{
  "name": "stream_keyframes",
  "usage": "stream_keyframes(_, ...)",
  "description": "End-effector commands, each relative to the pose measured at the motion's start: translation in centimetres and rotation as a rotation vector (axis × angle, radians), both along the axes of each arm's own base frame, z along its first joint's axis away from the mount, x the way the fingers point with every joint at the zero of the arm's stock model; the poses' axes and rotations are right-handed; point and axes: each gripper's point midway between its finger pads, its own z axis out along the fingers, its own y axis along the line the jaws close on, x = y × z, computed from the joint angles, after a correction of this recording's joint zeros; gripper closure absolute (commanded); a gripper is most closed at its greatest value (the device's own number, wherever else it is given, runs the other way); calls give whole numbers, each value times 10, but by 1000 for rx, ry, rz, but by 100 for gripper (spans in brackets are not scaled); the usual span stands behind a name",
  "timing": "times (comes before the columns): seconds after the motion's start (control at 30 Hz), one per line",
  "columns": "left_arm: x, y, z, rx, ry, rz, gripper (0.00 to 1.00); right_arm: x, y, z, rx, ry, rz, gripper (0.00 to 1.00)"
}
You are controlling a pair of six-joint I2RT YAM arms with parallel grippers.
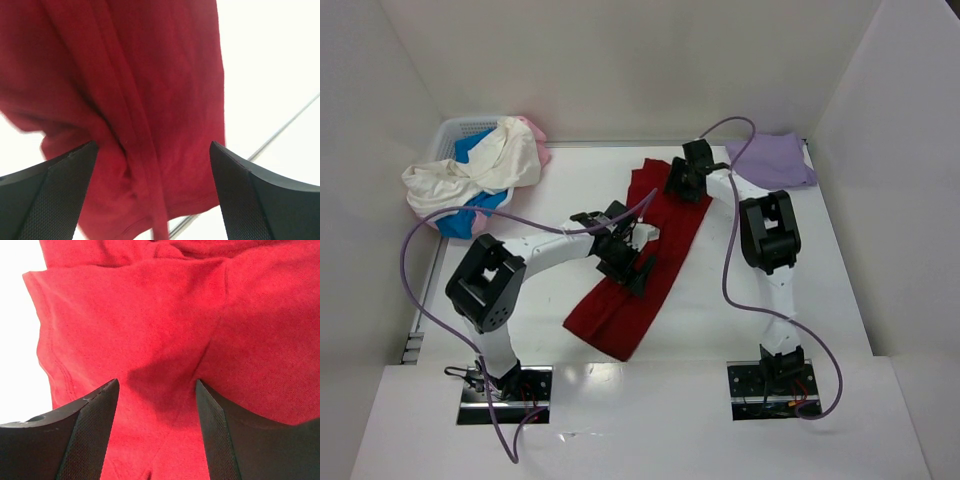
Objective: Fold and stack the t-shirts
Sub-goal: Rotate the tshirt 90 degrees
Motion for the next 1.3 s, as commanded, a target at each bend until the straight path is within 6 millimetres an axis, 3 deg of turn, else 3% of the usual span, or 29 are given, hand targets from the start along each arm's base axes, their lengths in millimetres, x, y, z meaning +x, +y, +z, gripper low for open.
stream_keyframes(0.0, 45, 6, 58, -10, -225, 138, 0, 24, 22, -10, -15, 0, 49, 31)
stream_keyframes(0.03, 53, 11, 64, -14, -251, 163, 0, 20, 29, -19, -11, 18, 66, 31)
stream_keyframes(0.07, 62, 14, 75, -30, -300, 186, 0, 35, 41, -3, 30, -20, 90, 31)
stream_keyframes(0.13, 61, 14, 77, -36, -308, 187, 0, 50, 55, 5, 49, -60, 108, 31)
stream_keyframes(0.27, 50, 21, 49, 31, -228, 153, 0, 76, 92, 21, 91, -130, 187, 31)
stream_keyframes(0.33, 47, 24, 48, 37, -225, 167, 0, 76, 105, 22, 116, -132, 219, 31)
stream_keyframes(0.53, 34, 21, 49, -14, -201, 141, 0, 90, 122, 41, 187, -192, 253, 31)
stream_keyframes(0.6, 23, 20, 35, -9, -130, 120, 0, 87, 129, 54, 197, -202, 269, 31)
stream_keyframes(0.63, 16, 18, 30, -19, -92, 115, 0, 85, 125, 55, 180, -190, 254, 31)
stream_keyframes(0.67, 12, 19, 27, -12, -69, 111, 0, 85, 121, 73, 167, -212, 248, 31)
stream_keyframes(0.73, 5, 20, 19, -3, -34, 115, 0, 80, 112, 86, 119, -216, 245, 30)
stream_keyframes(0.77, -1, 20, 15, 5, -14, 120, 0, 78, 98, 132, 81, -278, 201, 27)
stream_keyframes(0.8, -2, 20, 15, 5, -7, 132, 0, 76, 93, 116, 49, -251, 196, 27)
stream_keyframes(0.9, -20, 18, -2, 19, 30, 132, 0, 49, 68, 177, 4, -336, 165, 22)
stream_keyframes(0.97, -27, 15, -10, 31, 49, 121, 0, 30, 59, 201, 10, -375, 156, 20)
stream_keyframes(1.07, -44, 8, -30, 79, 108, 97, 0, 5, 32, 220, -9, -403, 122, 19)
stream_keyframes(1.13, -53, 0, -33, 71, 137, 66, 0, -6, 28, 223, -7, -408, 122, 19)
stream_keyframes(1.2, -64, -14, -34, 55, 152, 16, 0, -20, 18, 214, -27, -390, 107, 17)
stream_keyframes(1.23, -69, -19, -35, 47, 171, -3, 0, -25, 11, 201, -37, -364, 100, 17)
stream_keyframes(1.27, -72, -26, -35, 33, 180, -13, 0, -32, 9, 206, -35, -369, 99, 17)
